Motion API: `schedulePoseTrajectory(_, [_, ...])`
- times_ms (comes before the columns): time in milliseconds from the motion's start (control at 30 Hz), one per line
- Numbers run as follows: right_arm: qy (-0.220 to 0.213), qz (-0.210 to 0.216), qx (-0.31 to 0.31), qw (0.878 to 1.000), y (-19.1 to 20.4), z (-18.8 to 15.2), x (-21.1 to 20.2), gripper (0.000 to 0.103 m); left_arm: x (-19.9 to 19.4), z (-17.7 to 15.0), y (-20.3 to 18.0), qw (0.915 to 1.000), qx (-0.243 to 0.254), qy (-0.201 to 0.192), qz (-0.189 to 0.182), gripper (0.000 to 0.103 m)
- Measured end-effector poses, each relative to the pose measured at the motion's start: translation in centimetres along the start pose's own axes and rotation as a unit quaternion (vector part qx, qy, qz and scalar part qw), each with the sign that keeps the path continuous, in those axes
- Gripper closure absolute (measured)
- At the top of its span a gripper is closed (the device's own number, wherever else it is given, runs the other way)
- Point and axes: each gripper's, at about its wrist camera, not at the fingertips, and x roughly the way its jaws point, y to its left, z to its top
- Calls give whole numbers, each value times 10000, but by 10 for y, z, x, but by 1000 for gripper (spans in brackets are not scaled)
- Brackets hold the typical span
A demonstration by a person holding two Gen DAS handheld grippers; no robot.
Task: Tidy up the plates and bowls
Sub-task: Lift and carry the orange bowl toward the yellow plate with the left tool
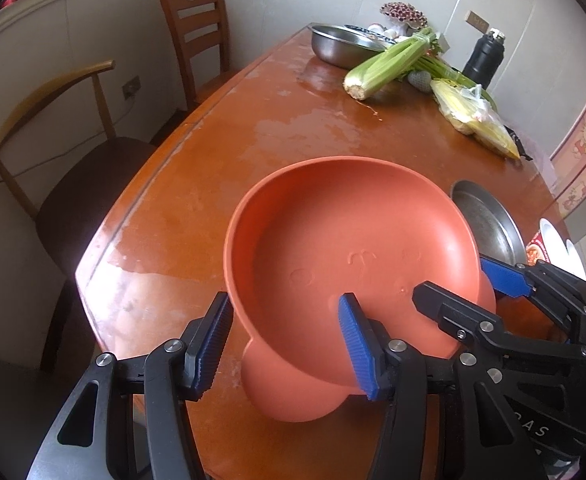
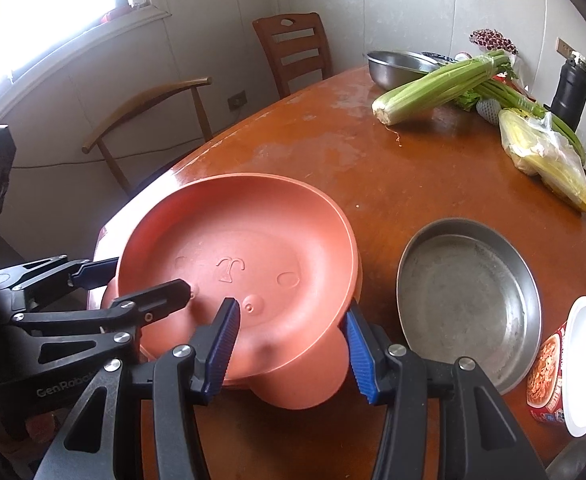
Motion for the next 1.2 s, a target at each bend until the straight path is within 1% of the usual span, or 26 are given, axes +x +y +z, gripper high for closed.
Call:
schedulePoseTrajectory(133, [89, 201, 144, 9997, 1, 0, 3, 51, -2, 1, 3, 9999, 21, -65, 127, 46])
schedulePoseTrajectory(233, [133, 250, 185, 9994, 2, -2, 6, 51, -3, 1, 5, 9999, 0, -70, 132, 46])
schedulePoseTrajectory(467, [79, 188, 235, 9995, 1, -2, 4, 52, -5, -3, 2, 9999, 76, -36, 127, 46])
schedulePoseTrajectory(667, [53, 97, 207, 9997, 3, -3, 3, 53, -11, -6, 7, 10000, 67, -28, 47, 46])
schedulePoseTrajectory(833, [32, 126, 221, 9997, 2, -4, 0, 53, -14, -6, 10, 10000, 5, -37, 47, 46])
schedulePoseTrajectory(900, [21, 133, 226, 9997, 2, -5, -1, 53, -16, -6, 9, 10000, 23, -67, 17, 46])
schedulePoseTrajectory(967, [2, 116, 237, 9997, 3, -5, -3, 53, -19, -8, 6, 9999, 69, -69, -117, 47])
schedulePoseTrajectory(1067, [-44, 35, 265, 9996, 2, -4, -5, 52, -24, -10, -1, 9996, 166, -84, -218, 47])
schedulePoseTrajectory(1133, [-72, -102, 289, 9995, -1, -4, -6, 50, -24, -11, -5, 9993, 212, -30, -313, 47])
schedulePoseTrajectory(1200, [-65, -135, 317, 9994, -4, -4, -6, 49, -22, -13, -7, 9991, 222, 41, -369, 47])
